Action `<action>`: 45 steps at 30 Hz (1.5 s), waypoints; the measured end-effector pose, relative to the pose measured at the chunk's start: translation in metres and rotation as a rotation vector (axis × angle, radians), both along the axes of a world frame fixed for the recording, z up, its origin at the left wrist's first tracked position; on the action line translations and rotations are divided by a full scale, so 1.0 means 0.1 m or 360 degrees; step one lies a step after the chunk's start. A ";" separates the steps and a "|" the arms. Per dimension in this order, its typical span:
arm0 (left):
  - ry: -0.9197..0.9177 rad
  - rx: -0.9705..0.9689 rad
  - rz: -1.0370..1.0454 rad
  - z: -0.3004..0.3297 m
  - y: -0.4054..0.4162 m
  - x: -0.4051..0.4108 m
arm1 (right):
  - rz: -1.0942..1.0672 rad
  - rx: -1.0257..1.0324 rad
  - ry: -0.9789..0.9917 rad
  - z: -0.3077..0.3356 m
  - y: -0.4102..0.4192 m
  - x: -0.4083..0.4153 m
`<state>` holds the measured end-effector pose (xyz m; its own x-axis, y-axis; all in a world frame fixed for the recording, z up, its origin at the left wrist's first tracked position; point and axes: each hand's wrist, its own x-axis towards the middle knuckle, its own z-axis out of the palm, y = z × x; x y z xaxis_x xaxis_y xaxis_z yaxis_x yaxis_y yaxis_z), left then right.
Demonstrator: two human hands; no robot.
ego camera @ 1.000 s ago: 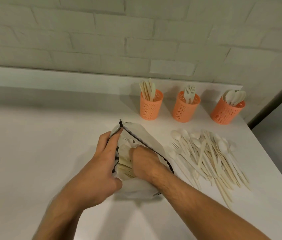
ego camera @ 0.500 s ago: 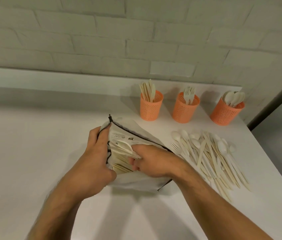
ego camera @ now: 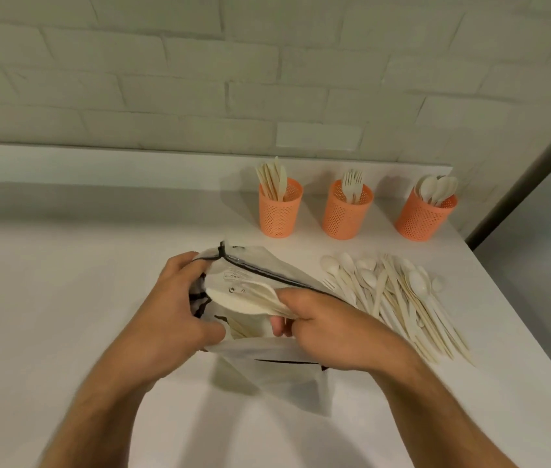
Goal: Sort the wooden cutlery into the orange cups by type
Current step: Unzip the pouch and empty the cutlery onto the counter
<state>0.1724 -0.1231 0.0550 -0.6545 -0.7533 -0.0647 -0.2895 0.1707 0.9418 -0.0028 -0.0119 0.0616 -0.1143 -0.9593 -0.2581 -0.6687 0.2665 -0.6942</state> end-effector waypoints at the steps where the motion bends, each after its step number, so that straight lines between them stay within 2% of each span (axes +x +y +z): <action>1: -0.0010 -0.0012 0.0018 0.00 0.01 -0.01 | -0.0066 -0.0025 -0.0113 0.00 0.01 0.01; 3: -0.0046 -0.0051 0.0049 -0.01 0.01 -0.02 | -0.0008 -0.0150 -0.0480 0.03 0.01 0.05; 5: -0.0077 -0.0092 0.0083 -0.02 -0.01 -0.03 | 0.0096 -0.0354 -0.1107 0.12 0.04 0.06; 7: -0.0096 -0.0129 0.0140 0.00 -0.03 -0.01 | -0.0036 -0.0580 -0.1684 0.26 0.08 -0.02; 9: -0.0098 -0.0175 0.0208 0.03 -0.06 0.02 | -0.0306 -0.0808 -0.1777 0.33 0.10 -0.22; 10: -0.0097 -0.0197 0.0250 0.04 -0.06 0.04 | -0.0467 -0.0867 -0.1645 0.30 0.10 -0.35; 12: -0.0093 -0.0209 0.0321 0.04 -0.07 0.07 | -0.0814 -0.0778 -0.1097 0.09 0.09 -0.64; 15: -0.0101 -0.0169 0.0334 0.03 -0.05 0.10 | -0.1141 -0.0311 -0.0082 -0.39 0.08 -0.97; 18: -0.0101 -0.0134 0.0312 0.00 -0.03 0.11 | -0.1155 -0.0029 0.0355 -0.74 0.10 -1.11; 23: -0.0165 -0.0173 0.0313 -0.01 -0.06 0.17 | -0.1107 0.0248 0.0578 -0.78 0.13 -1.07; 26: -0.0218 -0.0219 0.0247 0.00 -0.07 0.21 | -0.1059 0.0335 0.0683 -0.54 0.16 -0.97; 27: -0.0245 -0.0234 0.0213 0.01 -0.06 0.23 | -0.1067 0.0210 0.0712 -0.40 0.17 -0.90; 29: -0.0288 -0.0260 0.0106 0.03 -0.05 0.25 | -0.1050 -0.0320 0.0694 -0.06 0.15 -0.63; 31: -0.0303 -0.0265 -0.0019 0.07 -0.02 0.25 | -0.0760 -0.0783 0.0391 0.32 0.08 -0.23; 32: -0.0294 -0.0249 -0.0065 0.09 0.00 0.25 | -0.0511 -0.0848 0.0207 0.46 0.01 0.00; 34: -0.0264 -0.0205 -0.0128 0.12 0.01 0.25 | -0.0068 -0.0610 0.0104 0.38 -0.23 0.31; 36: -0.0266 -0.0164 -0.0171 0.12 0.01 0.26 | 0.0178 -0.0178 0.0389 0.03 -0.55 0.46; 39: -0.0260 -0.0118 -0.0207 0.10 0.01 0.31 | 0.0324 0.0402 0.0765 -0.44 -0.86 0.47; 41: -0.0290 -0.0121 -0.0232 0.09 0.03 0.33 | 0.0410 0.0556 0.0828 -0.59 -0.90 0.47; 45: -0.0348 -0.0162 -0.0274 0.03 0.07 0.36 | 0.0372 0.0512 0.0890 -0.66 -0.90 0.49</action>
